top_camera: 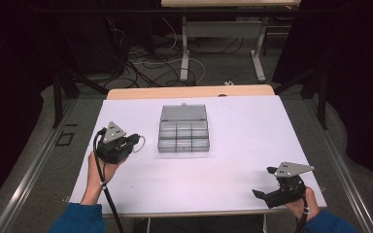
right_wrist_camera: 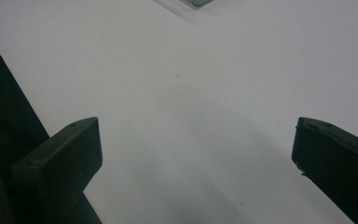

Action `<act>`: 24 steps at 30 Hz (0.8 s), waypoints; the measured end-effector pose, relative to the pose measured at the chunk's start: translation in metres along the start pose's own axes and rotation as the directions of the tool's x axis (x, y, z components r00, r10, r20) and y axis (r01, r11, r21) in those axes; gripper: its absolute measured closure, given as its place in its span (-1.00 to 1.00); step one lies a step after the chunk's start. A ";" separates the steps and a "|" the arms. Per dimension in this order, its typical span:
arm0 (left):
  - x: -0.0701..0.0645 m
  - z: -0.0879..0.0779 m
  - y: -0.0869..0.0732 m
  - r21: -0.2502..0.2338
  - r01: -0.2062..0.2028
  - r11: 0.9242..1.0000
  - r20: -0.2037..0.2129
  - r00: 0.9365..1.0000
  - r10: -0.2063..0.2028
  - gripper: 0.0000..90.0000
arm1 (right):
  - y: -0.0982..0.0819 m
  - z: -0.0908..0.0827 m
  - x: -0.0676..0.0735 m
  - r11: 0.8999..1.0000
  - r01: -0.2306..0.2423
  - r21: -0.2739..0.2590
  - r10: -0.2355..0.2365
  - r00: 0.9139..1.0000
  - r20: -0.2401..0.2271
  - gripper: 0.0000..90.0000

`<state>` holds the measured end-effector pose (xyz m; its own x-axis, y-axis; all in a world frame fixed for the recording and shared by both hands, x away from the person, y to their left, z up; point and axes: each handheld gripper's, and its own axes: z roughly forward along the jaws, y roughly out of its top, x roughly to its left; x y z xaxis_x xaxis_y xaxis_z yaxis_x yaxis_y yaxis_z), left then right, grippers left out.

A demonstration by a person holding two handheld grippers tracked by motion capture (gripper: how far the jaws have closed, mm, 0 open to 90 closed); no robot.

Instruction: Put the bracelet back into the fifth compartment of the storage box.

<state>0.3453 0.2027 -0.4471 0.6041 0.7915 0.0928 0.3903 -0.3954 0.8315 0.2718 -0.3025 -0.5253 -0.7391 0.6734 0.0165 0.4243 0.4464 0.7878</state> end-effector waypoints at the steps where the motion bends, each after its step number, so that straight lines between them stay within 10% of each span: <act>1: -0.001 0.001 0.002 -0.006 0.002 1.000 0.002 1.000 -0.002 0.90 | 0.000 -0.001 0.000 1.000 0.001 0.008 -0.001 1.000 0.003 -0.97; 24: -0.009 0.018 0.019 -0.035 -0.020 0.999 0.029 0.999 0.021 0.90 | 0.000 0.001 0.000 1.000 0.001 -0.006 -0.001 1.000 -0.008 -0.97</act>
<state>0.3594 0.1797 -0.4419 0.6318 0.7694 0.0941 0.3537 -0.3942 0.8482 0.2725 -0.3023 -0.5260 -0.7438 0.6681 0.0203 0.4202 0.4438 0.7915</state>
